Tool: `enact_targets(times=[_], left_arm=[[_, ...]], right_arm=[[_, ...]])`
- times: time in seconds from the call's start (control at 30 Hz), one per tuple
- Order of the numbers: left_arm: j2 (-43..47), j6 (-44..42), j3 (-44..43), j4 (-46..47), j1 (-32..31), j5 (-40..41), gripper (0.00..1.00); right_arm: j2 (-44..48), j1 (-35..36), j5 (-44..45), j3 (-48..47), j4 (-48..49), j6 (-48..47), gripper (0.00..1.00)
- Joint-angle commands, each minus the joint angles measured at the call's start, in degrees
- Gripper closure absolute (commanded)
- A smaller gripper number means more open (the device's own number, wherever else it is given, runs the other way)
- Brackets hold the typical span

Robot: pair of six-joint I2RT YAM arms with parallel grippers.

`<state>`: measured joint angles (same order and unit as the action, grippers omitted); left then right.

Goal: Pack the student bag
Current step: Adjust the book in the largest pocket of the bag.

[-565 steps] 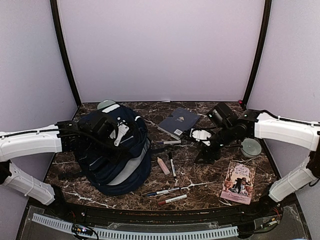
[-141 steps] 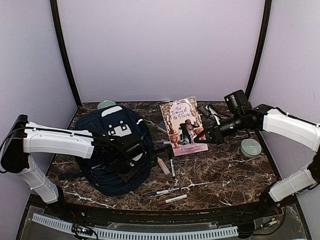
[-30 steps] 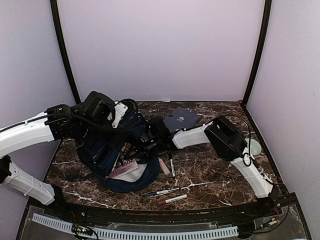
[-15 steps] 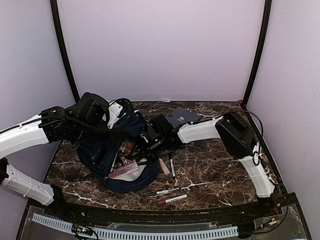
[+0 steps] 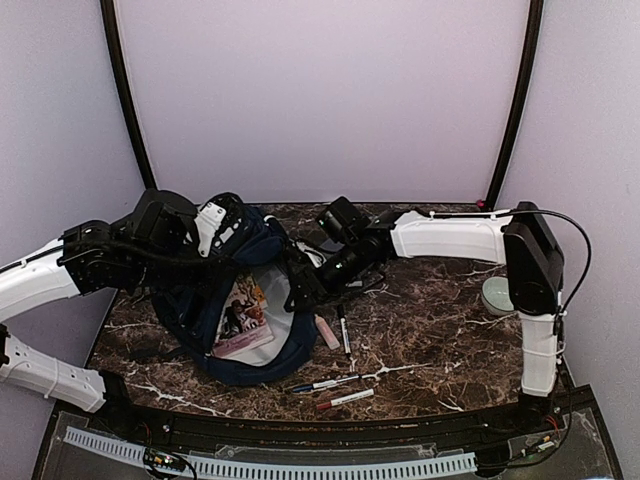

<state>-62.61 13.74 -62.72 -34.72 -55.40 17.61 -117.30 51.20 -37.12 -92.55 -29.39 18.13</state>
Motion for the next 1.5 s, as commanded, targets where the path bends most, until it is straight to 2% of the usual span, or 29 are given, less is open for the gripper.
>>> enact_targets(times=[0.0,0.2,0.37,0.57,0.77,0.97,1.47], left_arm=[[1.11,0.41,-0.19,5.37,-0.24,0.32,1.0],[0.82,0.14,0.43,6.36,-0.24,-1.06,1.0],[0.58,-0.13,0.88,6.89,-0.26,-1.38,1.0],[0.35,0.19,0.93,8.57,-0.26,-3.63,1.0],[0.6,0.89,0.73,8.74,-0.3,-4.28,1.0],[0.73,1.14,0.89,8.44,-0.25,-4.41,1.0],[0.56,1.64,1.12,9.41,-0.25,-5.88,1.0]], right_arm=[[2.78,1.28,3.39,2.95,-3.77,-17.69,0.53],[7.37,5.22,11.87,6.89,1.65,-32.24,0.61],[5.13,9.29,22.49,1.41,2.56,-38.66,0.67],[1.7,13.52,28.31,-2.41,3.68,-46.44,0.7],[-0.93,16.24,29.04,-1.77,4.3,-55.95,0.62],[-2.71,17.59,30.81,-1.96,7.48,-58.1,0.5],[-8.21,18.17,45.32,-2.0,18.21,-59.13,0.47]])
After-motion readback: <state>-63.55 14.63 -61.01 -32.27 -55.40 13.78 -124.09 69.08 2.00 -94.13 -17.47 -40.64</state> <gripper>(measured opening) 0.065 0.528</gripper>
